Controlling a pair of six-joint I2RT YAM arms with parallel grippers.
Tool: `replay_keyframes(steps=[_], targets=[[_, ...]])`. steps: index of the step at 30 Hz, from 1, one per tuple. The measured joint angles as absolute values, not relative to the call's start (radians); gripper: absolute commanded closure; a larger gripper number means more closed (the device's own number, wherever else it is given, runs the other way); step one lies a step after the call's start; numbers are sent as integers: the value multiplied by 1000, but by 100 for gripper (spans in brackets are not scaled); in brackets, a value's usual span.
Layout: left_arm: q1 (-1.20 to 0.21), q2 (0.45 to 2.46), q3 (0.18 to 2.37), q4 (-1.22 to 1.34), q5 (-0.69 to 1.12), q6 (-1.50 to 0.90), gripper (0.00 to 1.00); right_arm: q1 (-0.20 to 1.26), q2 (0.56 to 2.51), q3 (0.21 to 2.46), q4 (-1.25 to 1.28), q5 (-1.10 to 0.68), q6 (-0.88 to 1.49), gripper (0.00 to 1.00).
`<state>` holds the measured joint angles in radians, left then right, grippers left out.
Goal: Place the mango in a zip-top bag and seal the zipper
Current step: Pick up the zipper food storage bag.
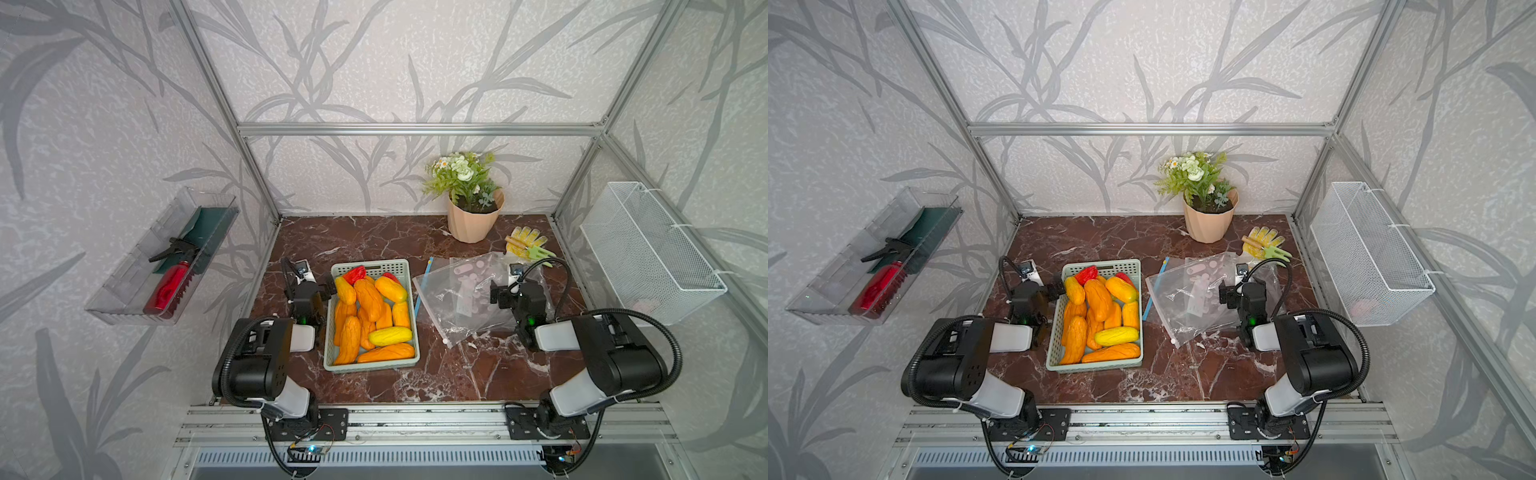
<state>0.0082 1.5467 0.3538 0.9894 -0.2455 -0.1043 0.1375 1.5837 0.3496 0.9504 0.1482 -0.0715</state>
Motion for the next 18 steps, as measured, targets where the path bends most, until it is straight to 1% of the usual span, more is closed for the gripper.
replay_keyframes(steps=[18], targets=[[7,1547,354,990,-246,-104,1,138,1584,350,960,147,-72,1]])
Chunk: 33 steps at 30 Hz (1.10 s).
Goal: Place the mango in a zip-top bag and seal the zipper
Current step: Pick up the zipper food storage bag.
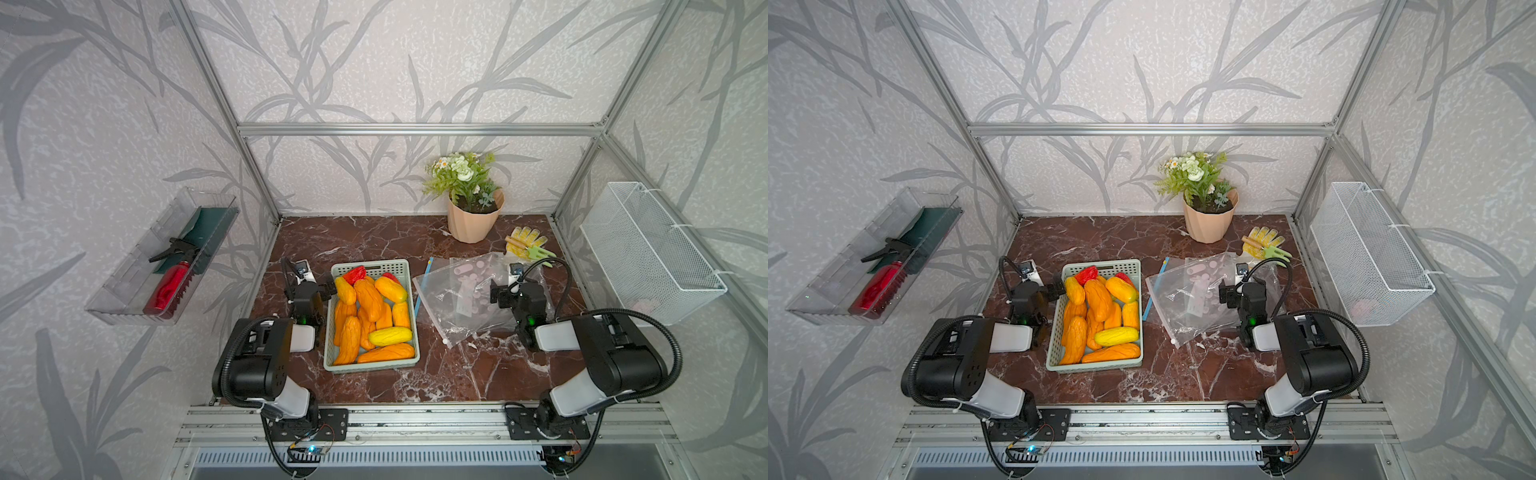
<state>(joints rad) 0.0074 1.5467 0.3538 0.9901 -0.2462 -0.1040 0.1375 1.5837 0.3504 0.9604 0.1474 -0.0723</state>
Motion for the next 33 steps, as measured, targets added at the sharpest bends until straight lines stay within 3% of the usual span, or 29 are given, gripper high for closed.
replay_keyframes(steps=[12,21,25,28,33], targets=[[-3,1488,329,966,-312,-101,1,152,1571,258,1097,212,-72,1],[-23,1274,358,797,-429,-88,1,165,1248,284,950,307,-74,1],[-30,1216,421,720,-455,-82,1,170,1148,380,838,322,-78,1],[-57,1161,508,636,-486,-78,1,197,1068,548,620,339,-50,1],[-99,1134,848,306,-517,-213,1,194,1028,950,175,308,297,1]])
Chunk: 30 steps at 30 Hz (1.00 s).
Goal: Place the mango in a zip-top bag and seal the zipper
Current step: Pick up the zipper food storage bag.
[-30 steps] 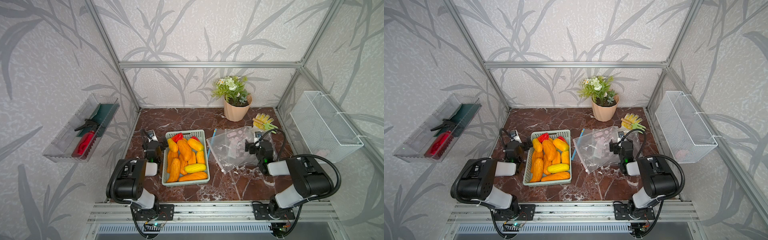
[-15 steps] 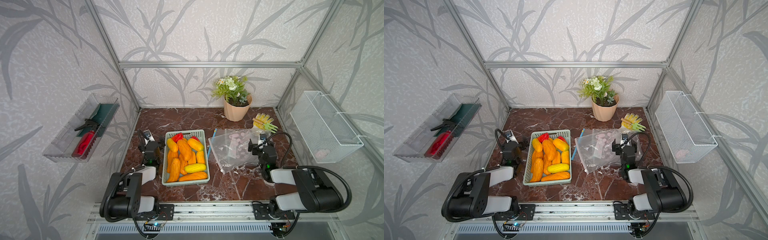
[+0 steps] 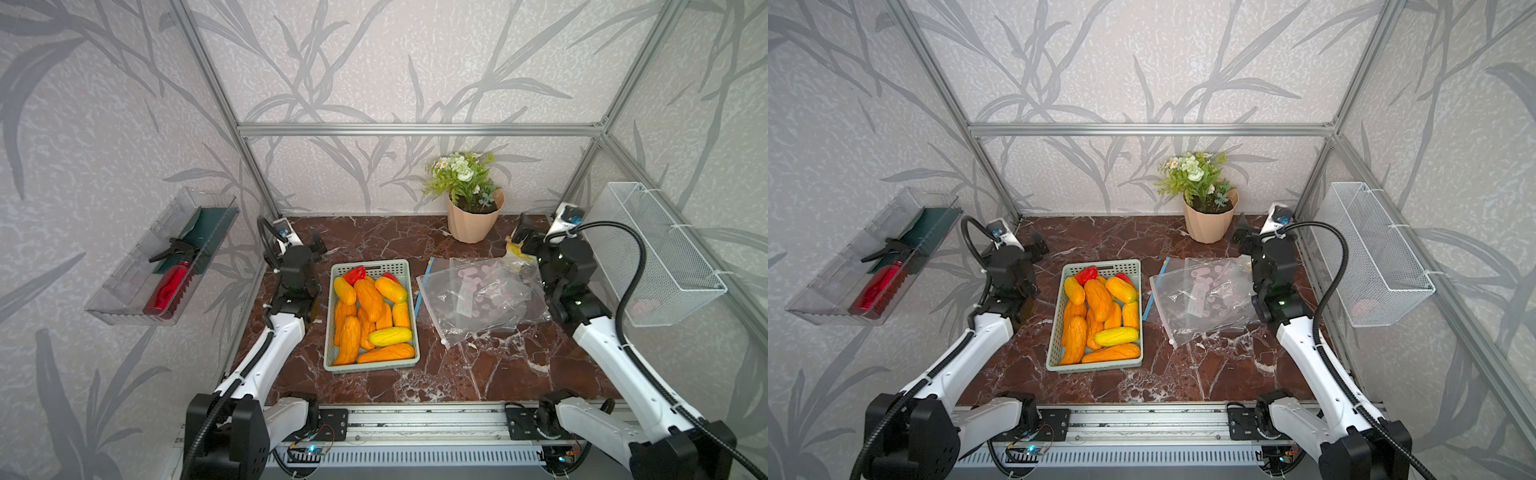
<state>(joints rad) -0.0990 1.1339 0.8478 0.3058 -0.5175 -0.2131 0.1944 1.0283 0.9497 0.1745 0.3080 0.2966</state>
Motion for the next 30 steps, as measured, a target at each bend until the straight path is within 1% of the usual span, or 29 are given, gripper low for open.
replay_keyframes(steps=[3,4,5,6,7,8,11,13,14,20,25,28,30], targets=[[-68,1100,933,181,-476,-425,1,105,989,925,83,160,438,0],[-55,1095,941,138,-443,-479,1,103,1000,926,10,148,462,0],[-43,1103,957,91,-405,-529,1,134,1024,942,-70,148,468,0],[-39,1119,977,47,-371,-566,1,178,1056,968,-140,151,461,0],[-46,1149,1009,-11,-323,-607,1,253,1113,1013,-229,171,440,0],[-61,1181,1041,-70,-278,-638,1,336,1168,1059,-304,192,416,4],[-140,1227,1078,-208,-181,-703,2,548,1279,1120,-428,215,352,19],[-194,1216,1063,-290,-124,-739,6,649,1325,1106,-491,201,331,25],[-220,1200,1046,-319,-94,-756,7,684,1349,1091,-517,192,321,26],[-261,1069,923,-461,8,-853,18,809,1533,1043,-599,152,280,23],[-278,1005,887,-508,49,-912,22,828,1687,1068,-593,133,253,19],[-290,987,887,-512,55,-933,24,829,1724,1080,-582,149,246,18],[-295,973,886,-513,55,-947,25,829,1749,1102,-576,167,245,18]])
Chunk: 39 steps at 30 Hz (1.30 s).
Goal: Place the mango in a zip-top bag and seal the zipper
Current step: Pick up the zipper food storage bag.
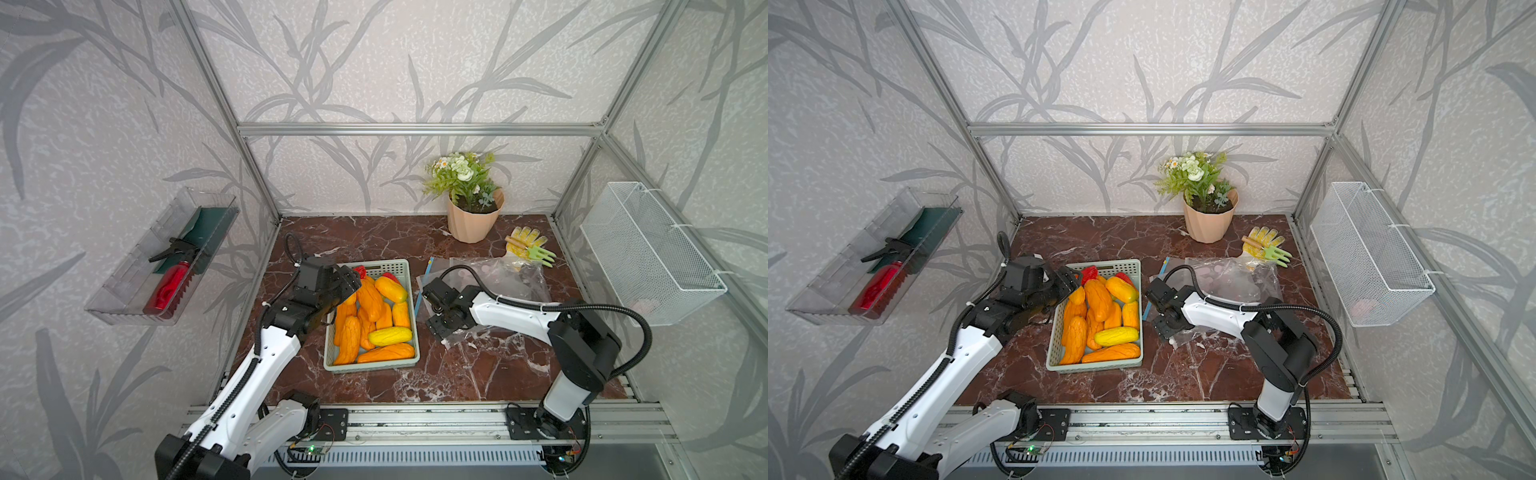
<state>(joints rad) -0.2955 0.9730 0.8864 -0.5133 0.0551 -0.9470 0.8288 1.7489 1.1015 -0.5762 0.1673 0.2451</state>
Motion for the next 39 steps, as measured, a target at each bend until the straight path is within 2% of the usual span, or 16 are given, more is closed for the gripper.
replay_keyframes(steps=[4,8,12,16,22,26,31,35,39], targets=[[-299,952,883,-517,55,-964,28,830,1800,1137,-552,215,245,31],[-300,950,881,-519,59,-972,33,831,1840,1173,-556,274,253,57],[-301,950,881,-520,67,-973,38,830,1858,1194,-552,302,261,76],[-303,952,881,-519,83,-971,44,823,1843,1194,-553,285,263,100],[-315,988,879,-485,134,-969,56,774,1788,1194,-562,177,265,100],[-339,1039,878,-433,186,-962,58,709,1713,1193,-577,73,265,100],[-399,1139,889,-355,253,-958,58,621,1613,1205,-609,-64,269,100],[-469,1252,930,-272,309,-961,50,554,1576,1240,-632,-171,287,100],[-534,1376,991,-175,352,-987,48,525,1575,1299,-673,-229,308,100]])
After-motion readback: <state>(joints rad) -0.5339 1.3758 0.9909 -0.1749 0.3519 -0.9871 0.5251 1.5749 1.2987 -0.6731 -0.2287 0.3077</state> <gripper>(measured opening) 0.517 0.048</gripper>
